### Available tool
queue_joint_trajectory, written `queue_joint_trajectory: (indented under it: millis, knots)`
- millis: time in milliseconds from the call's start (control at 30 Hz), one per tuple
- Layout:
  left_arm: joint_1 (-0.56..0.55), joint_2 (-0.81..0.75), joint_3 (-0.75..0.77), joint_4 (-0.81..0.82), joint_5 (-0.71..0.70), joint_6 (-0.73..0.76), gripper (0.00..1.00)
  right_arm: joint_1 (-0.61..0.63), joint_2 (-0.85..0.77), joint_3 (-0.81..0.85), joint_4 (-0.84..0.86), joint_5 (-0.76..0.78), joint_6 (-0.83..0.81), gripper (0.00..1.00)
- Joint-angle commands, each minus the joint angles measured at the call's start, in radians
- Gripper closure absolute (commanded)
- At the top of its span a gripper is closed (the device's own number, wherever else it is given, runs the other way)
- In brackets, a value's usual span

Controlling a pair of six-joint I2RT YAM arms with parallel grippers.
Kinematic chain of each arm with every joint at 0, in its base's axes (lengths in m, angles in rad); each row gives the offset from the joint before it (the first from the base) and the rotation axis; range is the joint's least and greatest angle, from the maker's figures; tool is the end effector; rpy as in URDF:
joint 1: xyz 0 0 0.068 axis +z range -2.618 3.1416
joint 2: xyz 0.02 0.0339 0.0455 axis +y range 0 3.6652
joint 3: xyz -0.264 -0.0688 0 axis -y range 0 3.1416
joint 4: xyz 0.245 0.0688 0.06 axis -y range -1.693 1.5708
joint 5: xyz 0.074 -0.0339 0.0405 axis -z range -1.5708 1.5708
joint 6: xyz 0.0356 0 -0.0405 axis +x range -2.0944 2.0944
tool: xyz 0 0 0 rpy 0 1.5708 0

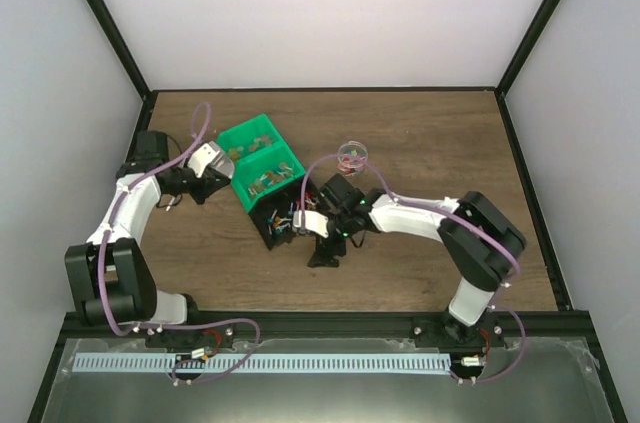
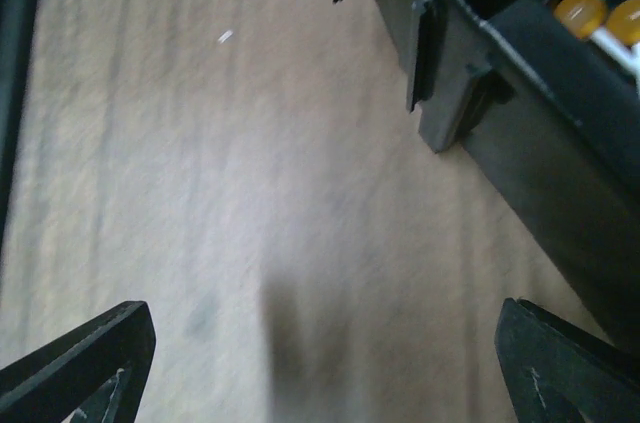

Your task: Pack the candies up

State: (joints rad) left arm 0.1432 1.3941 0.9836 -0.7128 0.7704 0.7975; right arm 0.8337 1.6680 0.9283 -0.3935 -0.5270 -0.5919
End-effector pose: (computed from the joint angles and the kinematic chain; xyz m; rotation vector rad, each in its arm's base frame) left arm 0.2661 0.0133 0.2409 0.9570 2.1478 -0.6048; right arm 0.1961 0.2426 0.1605 -1.8651 1.9131 0.7858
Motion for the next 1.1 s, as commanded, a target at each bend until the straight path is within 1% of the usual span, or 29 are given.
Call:
queue_joint_trajectory:
  millis: [0,167,267,367,400,500,600,667,700,767,833,900,1000,1067]
  knots:
    - [-0.004,-0.013,0.022,-0.024,0.099,-0.021,0.96,0.004,0.104,0.146,0.121,0.065,0.040,0.04]
    - [-0.004,-0.007,0.024,-0.010,0.116,-0.035,0.96,-0.004,0.257,0.278,0.200,0.183,0.028,0.03]
    - [-0.003,-0.009,0.026,-0.007,0.132,-0.044,0.96,-0.013,0.305,0.375,0.198,0.202,0.024,0.03]
    - [-0.004,-0.017,0.028,-0.006,0.142,-0.047,0.96,-0.021,0.291,0.441,0.121,0.151,0.009,0.02]
    - [-0.004,-0.019,0.028,-0.005,0.142,-0.047,0.96,-0.023,0.277,0.462,0.068,0.132,-0.005,0.01]
    - [-0.004,-0.022,0.027,0.000,0.147,-0.048,0.96,-0.048,0.218,0.509,-0.097,0.006,-0.049,0.00]
    - [-0.004,-0.021,0.026,0.006,0.155,-0.056,0.96,-0.168,0.149,0.527,-0.162,-0.168,-0.021,0.00]
    - [-0.004,-0.024,0.026,0.007,0.159,-0.059,0.96,-0.282,0.142,0.564,-0.170,-0.251,0.034,0.00]
    - [-0.004,-0.026,0.025,0.010,0.159,-0.062,0.96,-0.334,0.158,0.590,-0.166,-0.269,0.086,0.00]
    - [-0.004,-0.027,0.024,0.014,0.160,-0.065,0.96,-0.438,0.237,0.705,-0.191,-0.303,0.157,0.00]
    - [-0.005,-0.023,0.026,0.015,0.161,-0.068,0.96,-0.534,0.332,0.819,-0.234,-0.407,0.214,0.00]
    - [-0.005,-0.023,0.025,0.014,0.159,-0.070,0.96,-0.616,0.425,0.916,-0.229,-0.466,0.304,0.00]
    - [-0.005,-0.027,0.021,0.015,0.154,-0.070,0.96,-0.699,0.565,1.073,-0.261,-0.503,0.390,0.00]
    - [-0.005,-0.029,0.019,0.016,0.150,-0.071,0.96,-0.730,0.625,1.125,-0.256,-0.509,0.427,0.00]
